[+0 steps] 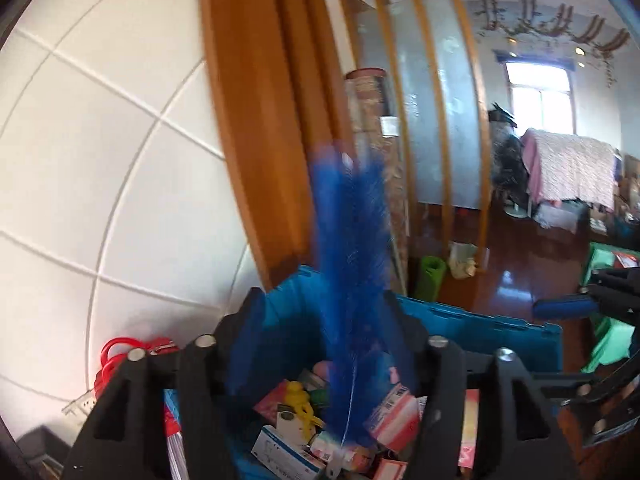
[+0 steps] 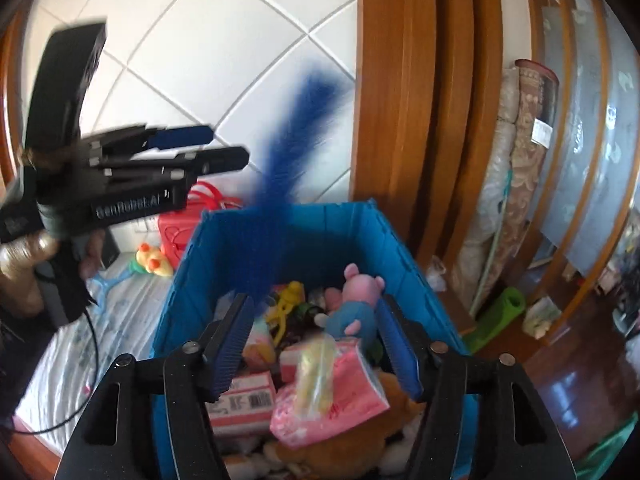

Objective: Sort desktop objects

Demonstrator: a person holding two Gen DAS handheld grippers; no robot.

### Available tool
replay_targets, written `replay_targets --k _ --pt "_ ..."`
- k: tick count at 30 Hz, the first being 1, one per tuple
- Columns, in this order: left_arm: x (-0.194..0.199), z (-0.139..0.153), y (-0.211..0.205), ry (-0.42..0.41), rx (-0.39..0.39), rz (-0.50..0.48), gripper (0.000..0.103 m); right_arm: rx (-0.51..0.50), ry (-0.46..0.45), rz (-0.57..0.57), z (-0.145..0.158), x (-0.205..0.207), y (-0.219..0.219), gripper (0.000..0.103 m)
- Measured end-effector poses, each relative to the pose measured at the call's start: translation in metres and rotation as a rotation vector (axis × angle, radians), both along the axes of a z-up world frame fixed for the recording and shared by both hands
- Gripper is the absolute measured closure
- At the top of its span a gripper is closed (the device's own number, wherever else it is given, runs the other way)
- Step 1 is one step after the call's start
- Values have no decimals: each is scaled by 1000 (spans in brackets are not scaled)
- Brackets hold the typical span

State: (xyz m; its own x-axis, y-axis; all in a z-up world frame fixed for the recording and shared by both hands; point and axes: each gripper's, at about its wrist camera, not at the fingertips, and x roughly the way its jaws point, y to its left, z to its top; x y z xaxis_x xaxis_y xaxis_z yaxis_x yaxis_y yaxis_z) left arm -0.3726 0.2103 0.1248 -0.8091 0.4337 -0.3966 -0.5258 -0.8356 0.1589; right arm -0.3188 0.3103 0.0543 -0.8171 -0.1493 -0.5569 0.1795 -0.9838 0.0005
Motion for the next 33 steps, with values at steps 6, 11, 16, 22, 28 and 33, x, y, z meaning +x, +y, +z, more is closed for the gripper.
replay_targets --k 6,11,16,22,28,33 --pt "23 -23 -20 90 -6 106 34 -59 48 -25 -10 17 3 12" --pt "61 -55 -32 143 -76 220 34 -5 48 -28 -32 38 -27 2" --pt "90 -88 -55 128 -149 286 34 39 -17 -43 -61 44 -46 2" --pt "127 -93 -94 133 -166 332 34 2 -49 -96 -73 68 -62 2" --pt "160 -92 -141 151 -169 351 29 -14 -21 -145 -60 107 -97 2" --pt "193 -97 -173 191 -143 353 14 -6 -4 -172 -57 145 -130 1"
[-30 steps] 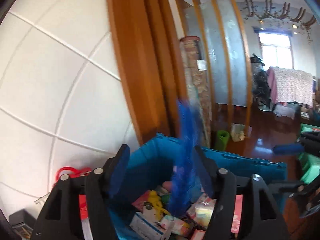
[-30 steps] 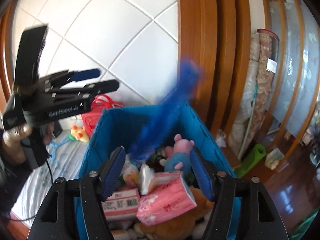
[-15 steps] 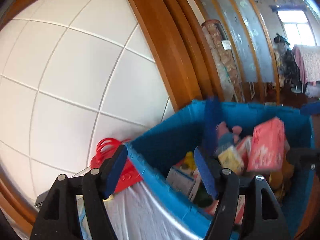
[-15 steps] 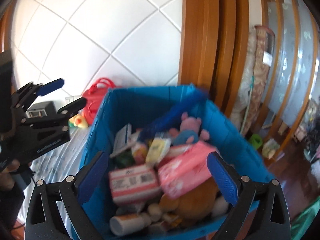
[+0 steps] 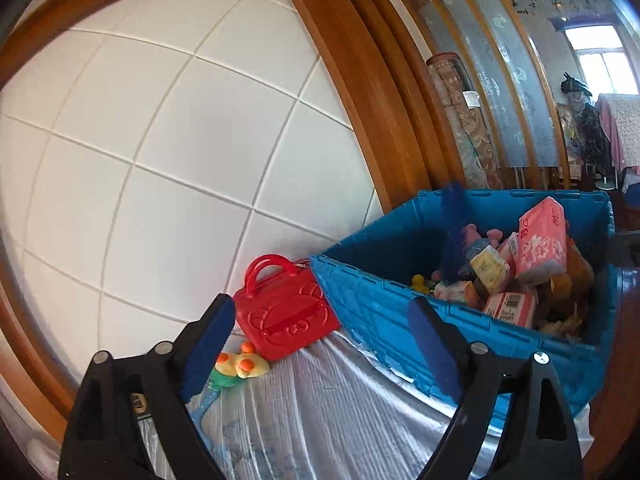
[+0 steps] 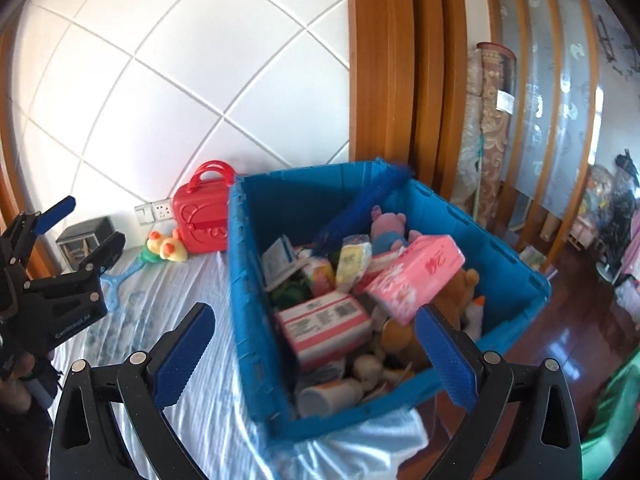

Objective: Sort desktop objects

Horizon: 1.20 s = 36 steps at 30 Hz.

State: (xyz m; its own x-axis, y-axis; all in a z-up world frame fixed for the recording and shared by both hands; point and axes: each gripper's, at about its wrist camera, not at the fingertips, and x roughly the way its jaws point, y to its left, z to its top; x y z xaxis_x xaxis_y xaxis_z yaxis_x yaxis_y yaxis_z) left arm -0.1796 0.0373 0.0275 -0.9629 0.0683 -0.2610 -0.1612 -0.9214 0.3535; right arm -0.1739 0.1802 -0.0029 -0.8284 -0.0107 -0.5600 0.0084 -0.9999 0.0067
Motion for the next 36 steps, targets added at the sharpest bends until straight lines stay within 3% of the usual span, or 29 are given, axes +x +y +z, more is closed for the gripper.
replay_targets --k 7,16,26,36 --pt "43 -5 -21 51 68 6 13 -2 28 -60 -9 50 -18 1" --pt "101 -4 -1 137 114 30 5 -34 86 -87 -26 95 -4 1" --pt "147 -29 37 71 99 147 2 -32 16 30 -60 131 18 1" --pt "164 -37 51 49 101 152 1 13 20 -12 -61 158 26 0"
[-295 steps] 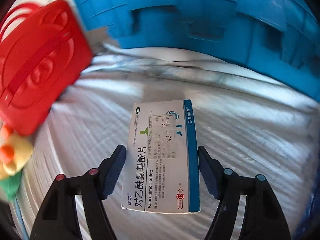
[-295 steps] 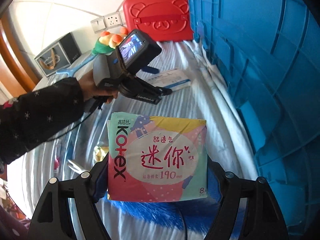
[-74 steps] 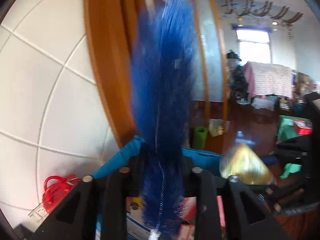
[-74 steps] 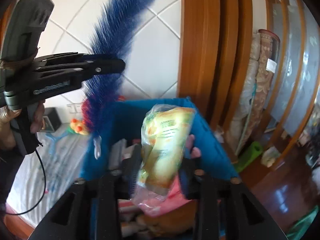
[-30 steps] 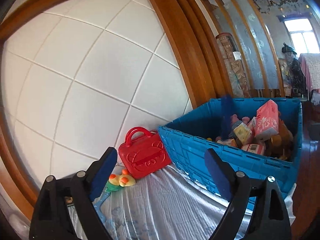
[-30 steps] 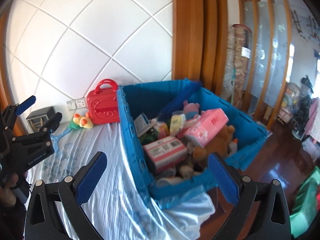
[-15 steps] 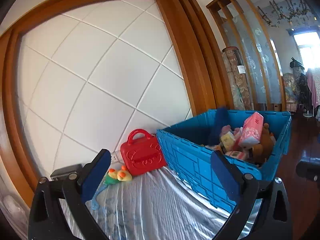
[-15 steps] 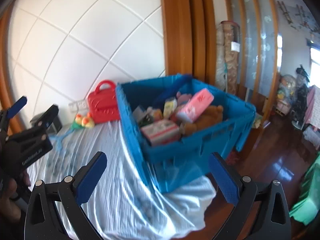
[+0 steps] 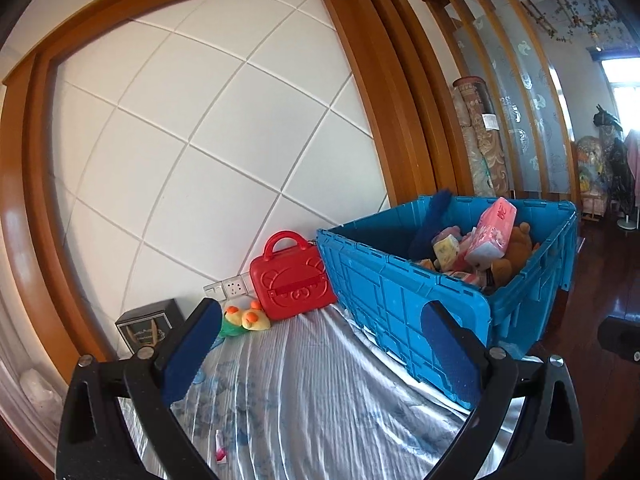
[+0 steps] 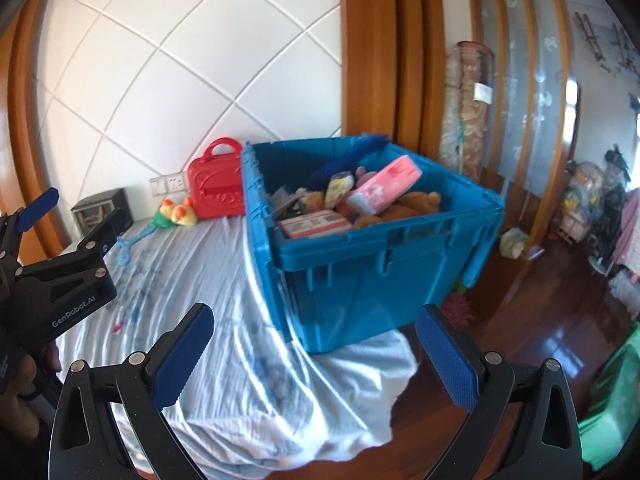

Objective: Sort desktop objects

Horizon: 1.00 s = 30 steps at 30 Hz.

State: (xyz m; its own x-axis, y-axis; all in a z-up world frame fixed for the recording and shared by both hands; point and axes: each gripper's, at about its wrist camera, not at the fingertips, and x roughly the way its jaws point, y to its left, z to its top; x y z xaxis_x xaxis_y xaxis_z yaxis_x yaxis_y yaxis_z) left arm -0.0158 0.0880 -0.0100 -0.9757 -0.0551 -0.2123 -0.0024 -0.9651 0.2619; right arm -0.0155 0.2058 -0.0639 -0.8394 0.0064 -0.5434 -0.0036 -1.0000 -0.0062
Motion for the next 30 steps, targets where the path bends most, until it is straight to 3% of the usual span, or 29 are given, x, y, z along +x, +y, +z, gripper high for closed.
replay_targets --k 7,17,23,30 --pt "4 1 -3 -1 5 -34 2 -9 -21 -19 -9 -1 -9 0" --pt "7 3 -10 20 8 -6 1 -14 -11 -35 -5 0 -21 0" --pt "4 7 -25 -20 119 -92 1 4 3 -19 2 -2 -33 0" --pt "0 7 -27 -13 104 -89 1 18 3 -20 3 -8 -40 0"
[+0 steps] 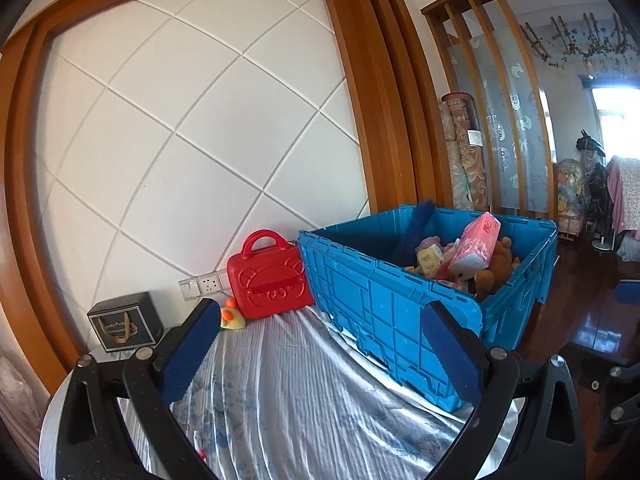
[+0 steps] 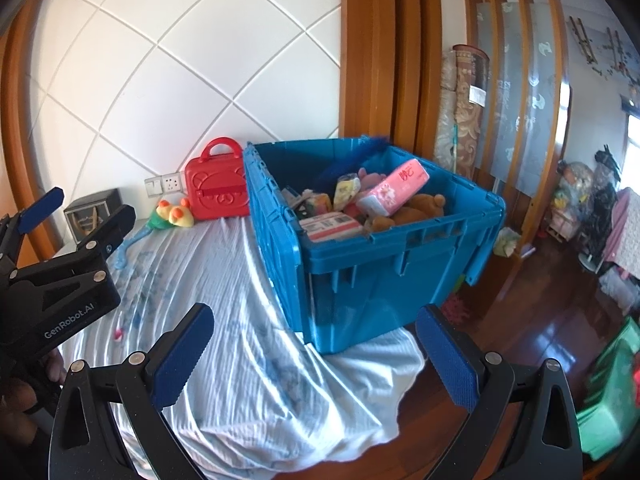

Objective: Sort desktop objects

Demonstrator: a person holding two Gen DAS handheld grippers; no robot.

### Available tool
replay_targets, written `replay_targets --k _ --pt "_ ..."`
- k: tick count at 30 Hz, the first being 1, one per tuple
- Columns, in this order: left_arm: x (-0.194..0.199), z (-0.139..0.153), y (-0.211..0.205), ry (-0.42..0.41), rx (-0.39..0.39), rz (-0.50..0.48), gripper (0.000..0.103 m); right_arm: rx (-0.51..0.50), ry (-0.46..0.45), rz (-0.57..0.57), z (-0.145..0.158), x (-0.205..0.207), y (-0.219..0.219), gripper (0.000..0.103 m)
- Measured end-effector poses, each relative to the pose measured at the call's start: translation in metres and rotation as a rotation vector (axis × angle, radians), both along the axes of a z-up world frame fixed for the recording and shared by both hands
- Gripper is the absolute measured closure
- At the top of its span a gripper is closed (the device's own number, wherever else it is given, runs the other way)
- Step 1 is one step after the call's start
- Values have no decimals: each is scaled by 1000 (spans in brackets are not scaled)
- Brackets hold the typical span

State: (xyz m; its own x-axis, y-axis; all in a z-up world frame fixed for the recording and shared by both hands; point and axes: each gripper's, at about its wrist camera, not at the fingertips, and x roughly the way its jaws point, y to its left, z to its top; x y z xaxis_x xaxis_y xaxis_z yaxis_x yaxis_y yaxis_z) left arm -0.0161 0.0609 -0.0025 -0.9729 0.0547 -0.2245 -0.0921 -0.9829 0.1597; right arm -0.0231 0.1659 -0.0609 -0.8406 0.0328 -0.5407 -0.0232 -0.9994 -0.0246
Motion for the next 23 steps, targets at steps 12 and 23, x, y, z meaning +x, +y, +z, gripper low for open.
replay_targets --k 12,23 --pt "-6 2 9 -16 8 -60 1 0 -3 -5 -1 -7 4 0" --pt "-6 9 1 4 61 -41 1 -1 3 3 -1 -10 7 0"
